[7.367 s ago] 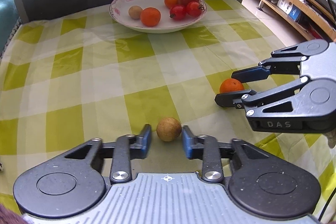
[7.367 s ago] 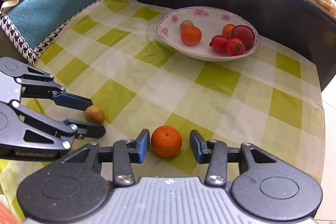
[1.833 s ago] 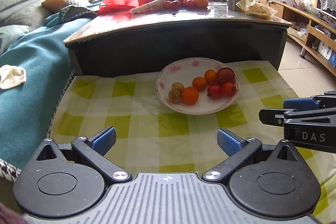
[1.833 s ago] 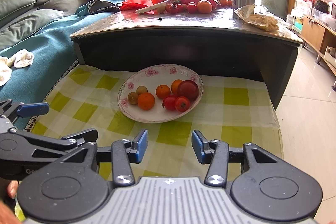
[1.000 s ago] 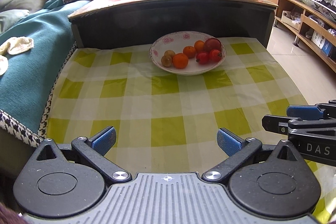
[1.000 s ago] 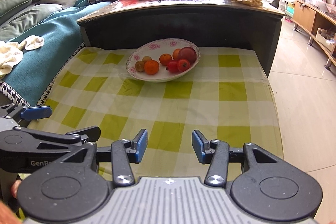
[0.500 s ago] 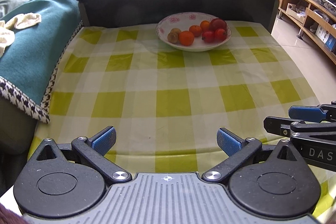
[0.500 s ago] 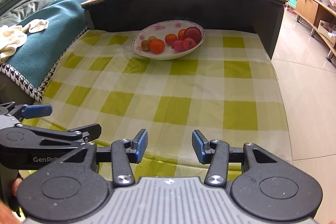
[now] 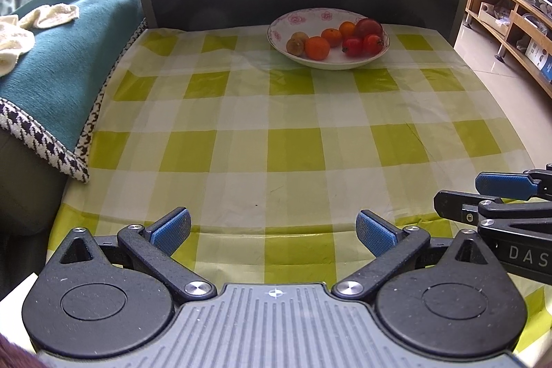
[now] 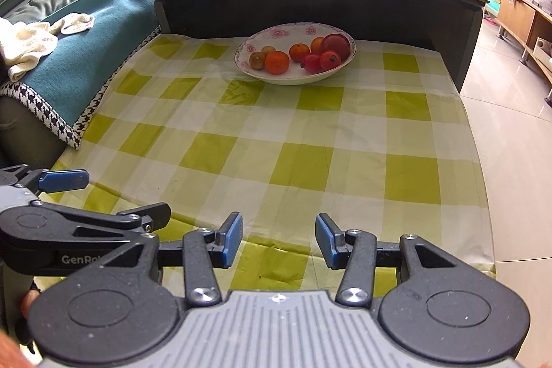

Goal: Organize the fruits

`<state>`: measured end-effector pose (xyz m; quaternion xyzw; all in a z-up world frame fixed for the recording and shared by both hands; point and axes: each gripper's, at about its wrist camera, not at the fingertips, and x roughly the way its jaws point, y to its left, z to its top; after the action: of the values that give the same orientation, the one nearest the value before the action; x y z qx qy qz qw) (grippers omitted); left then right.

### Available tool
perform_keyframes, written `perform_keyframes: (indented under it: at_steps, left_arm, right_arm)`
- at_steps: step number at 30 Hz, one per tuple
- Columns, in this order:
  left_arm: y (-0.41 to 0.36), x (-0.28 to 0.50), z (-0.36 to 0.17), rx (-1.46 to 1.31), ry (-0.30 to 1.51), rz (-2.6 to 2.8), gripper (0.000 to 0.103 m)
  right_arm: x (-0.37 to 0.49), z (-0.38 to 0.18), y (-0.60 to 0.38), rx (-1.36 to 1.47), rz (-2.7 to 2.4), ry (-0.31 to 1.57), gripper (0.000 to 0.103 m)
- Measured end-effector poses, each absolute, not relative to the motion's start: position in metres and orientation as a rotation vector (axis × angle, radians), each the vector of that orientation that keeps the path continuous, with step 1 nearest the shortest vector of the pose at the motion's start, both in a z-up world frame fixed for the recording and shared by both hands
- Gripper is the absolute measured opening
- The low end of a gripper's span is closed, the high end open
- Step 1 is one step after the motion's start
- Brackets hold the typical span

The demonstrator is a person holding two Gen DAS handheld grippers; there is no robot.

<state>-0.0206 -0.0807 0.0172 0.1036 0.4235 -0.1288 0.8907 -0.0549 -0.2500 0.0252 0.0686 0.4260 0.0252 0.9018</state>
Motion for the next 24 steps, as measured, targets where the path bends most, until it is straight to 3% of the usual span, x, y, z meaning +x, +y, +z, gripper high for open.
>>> perform_keyframes:
  at_steps: [24]
  left_arm:
    - [-0.0781,-0.0211,0.0122,0.216,0.899,-0.247,0.103]
  right_arm:
    - [-0.0532,0.0170,-0.2467,0.143,0.055,0.906,0.048]
